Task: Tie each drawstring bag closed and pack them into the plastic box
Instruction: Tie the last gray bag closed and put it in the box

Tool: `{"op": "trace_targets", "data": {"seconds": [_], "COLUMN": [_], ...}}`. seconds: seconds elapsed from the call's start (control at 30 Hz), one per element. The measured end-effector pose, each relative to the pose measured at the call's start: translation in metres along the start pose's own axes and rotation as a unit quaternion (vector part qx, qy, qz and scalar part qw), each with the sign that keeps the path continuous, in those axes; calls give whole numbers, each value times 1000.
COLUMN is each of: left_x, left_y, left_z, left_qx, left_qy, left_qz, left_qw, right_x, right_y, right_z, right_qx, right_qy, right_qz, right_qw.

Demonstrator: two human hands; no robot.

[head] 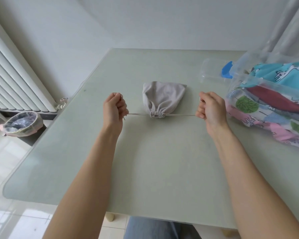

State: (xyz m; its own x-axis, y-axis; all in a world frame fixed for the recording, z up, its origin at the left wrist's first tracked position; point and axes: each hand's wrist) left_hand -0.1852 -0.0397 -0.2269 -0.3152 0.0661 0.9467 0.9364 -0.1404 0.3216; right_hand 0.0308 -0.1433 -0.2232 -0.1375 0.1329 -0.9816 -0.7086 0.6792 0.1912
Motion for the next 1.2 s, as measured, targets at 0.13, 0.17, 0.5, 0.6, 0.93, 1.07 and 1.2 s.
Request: {"op": "trace_targets", "data": {"seconds": [0.13,0.17,0.5,0.6,0.93,1.07,1.2], "left_x": [-5,-5,4,8,20,18,8], "left_y": [1,4,18,22,9,19,29], "left_z": [-11,-13,-24,-32,-21,-34,-43], "left_qx": [-39,-62,-87,-127,51,-122,-243], "left_qy": [55,84,465,408,108,183,193], "left_qz": [106,150,428,344,140,168,194], "left_qw": [992,983,770,837,983,961,931], "right_x": [-5,-8,-12,-7,-9,-15,-17], "right_y": [-5,-6,39,55,45,39,32], "right_z": [-4,-7,-43,-49,-43,-47,-49], "right_qx": [-45,-65,-238,-228,-213,-233,-261], "right_qy": [20,22,-82,-156,-31,-17,-30], "right_qz": [-67,-72,-224,-235,-86,-84,-98], "right_qw": [997,995,942,932,973,969,960]}}
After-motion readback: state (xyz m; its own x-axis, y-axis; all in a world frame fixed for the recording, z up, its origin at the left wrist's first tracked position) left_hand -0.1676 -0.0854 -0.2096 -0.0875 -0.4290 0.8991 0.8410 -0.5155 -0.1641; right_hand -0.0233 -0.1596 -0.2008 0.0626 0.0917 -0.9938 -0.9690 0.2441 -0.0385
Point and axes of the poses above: each hand's wrist, its own z-axis towards the middle knuckle, its own y-axis out of the palm, x = y × z
